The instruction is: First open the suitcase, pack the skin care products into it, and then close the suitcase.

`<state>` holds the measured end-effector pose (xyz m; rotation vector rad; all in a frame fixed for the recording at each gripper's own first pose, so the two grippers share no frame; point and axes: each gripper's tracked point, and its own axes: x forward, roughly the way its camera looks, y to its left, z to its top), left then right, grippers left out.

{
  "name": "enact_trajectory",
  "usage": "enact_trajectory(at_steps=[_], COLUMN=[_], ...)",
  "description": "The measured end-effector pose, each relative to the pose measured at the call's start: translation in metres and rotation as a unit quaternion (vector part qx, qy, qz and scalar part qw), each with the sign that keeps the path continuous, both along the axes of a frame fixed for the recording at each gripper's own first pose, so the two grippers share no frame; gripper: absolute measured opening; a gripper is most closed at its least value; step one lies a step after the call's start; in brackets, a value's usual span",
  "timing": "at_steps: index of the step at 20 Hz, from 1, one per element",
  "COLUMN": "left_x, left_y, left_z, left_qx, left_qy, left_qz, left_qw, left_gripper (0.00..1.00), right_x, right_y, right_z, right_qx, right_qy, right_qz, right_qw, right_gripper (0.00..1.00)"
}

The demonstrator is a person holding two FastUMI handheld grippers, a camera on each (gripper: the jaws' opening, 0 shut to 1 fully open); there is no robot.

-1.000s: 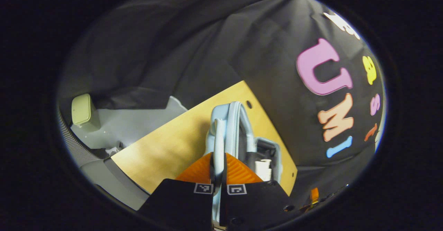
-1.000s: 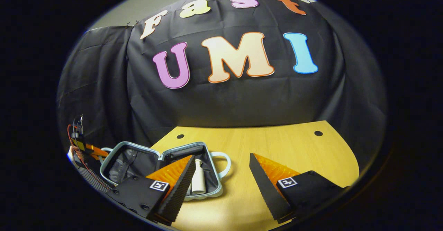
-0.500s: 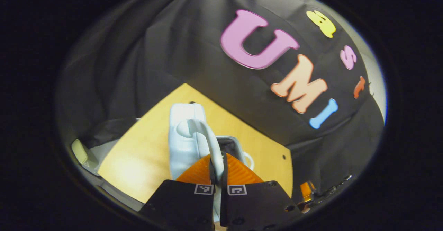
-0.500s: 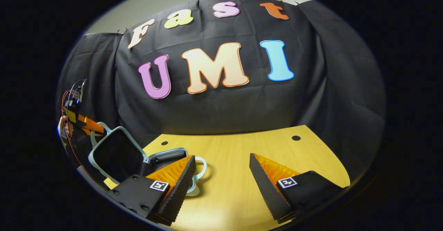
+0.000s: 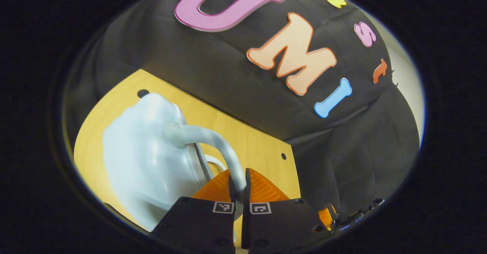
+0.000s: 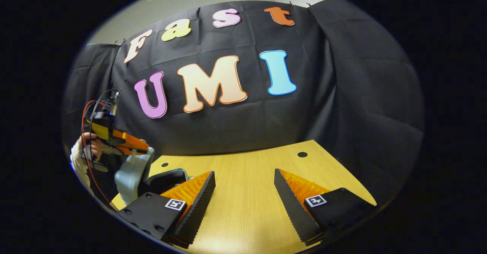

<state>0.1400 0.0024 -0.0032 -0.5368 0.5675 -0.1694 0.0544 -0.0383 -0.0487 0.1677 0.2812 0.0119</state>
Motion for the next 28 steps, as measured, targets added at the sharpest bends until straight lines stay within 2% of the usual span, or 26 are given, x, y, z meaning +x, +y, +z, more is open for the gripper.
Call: enact_trajectory(at_steps=[3, 7, 8, 12, 14, 16, 17, 18, 19, 21, 26, 28], left_x=[0.033, 0.059, 0.062, 0.065, 0.064, 0.061, 0.063, 0.061, 0.056, 0.039, -0.013, -0.038], left_y=[-0.029, -0.044, -0.047, -0.047, -0.047, -0.036, -0.038, -0.034, -0.028, -0.014, -0.012, -0.015], left_z=[-0.05, -0.11, -0.122, -0.147, -0.149, -0.133, -0.122, -0.108, -0.095, -0.063, 0.012, 0.019], left_qx=[0.037, 0.095, 0.104, 0.122, 0.118, 0.117, 0.11, 0.116, 0.133, 0.162, 0.204, 0.211], left_qy=[0.052, 0.11, 0.123, 0.159, 0.163, 0.147, 0.131, 0.116, 0.098, 0.06, -0.048, -0.078], left_qz=[-0.006, -0.006, -0.008, -0.008, -0.008, 0.005, 0.01, 0.019, 0.032, 0.062, 0.128, 0.126], left_qw=[0.998, 0.989, 0.987, 0.98, 0.979, 0.982, 0.985, 0.986, 0.986, 0.983, 0.969, 0.966], left_gripper=[0.01, 0.01, 0.01, 0.02, 0.07, 0.17, 0.53, 0.63, 0.82, 0.96, 0.96, 0.95], right_x=[-0.002, -0.011, -0.014, -0.02, -0.017, -0.012, -0.01, -0.008, -0.006, -0.003, 0.003, 0.003], right_y=[-0.008, -0.017, -0.019, -0.029, -0.03, -0.028, -0.026, -0.024, -0.021, -0.015, -0.005, -0.001], right_z=[0.002, 0.002, 0.0, -0.007, -0.004, 0.001, 0.004, 0.006, 0.01, 0.019, 0.04, 0.053], right_qx=[-0.016, -0.02, -0.021, -0.023, -0.021, -0.018, -0.015, -0.013, -0.008, -0.001, -0.004, 0.0], right_qy=[0.001, 0.005, 0.007, 0.022, 0.017, 0.009, 0.004, 0.0, -0.005, -0.02, -0.052, -0.072], right_qz=[-0.006, -0.019, -0.023, -0.028, -0.024, -0.014, -0.008, -0.002, 0.006, 0.023, 0.06, 0.07], right_qw=[1.0, 1.0, 1.0, 0.999, 0.999, 1.0, 1.0, 1.0, 1.0, 1.0, 0.997, 0.995], right_gripper=[0.98, 0.98, 0.94, 0.94, 0.98, 0.98, 0.98, 0.98, 0.98, 0.98, 0.98, 0.98])
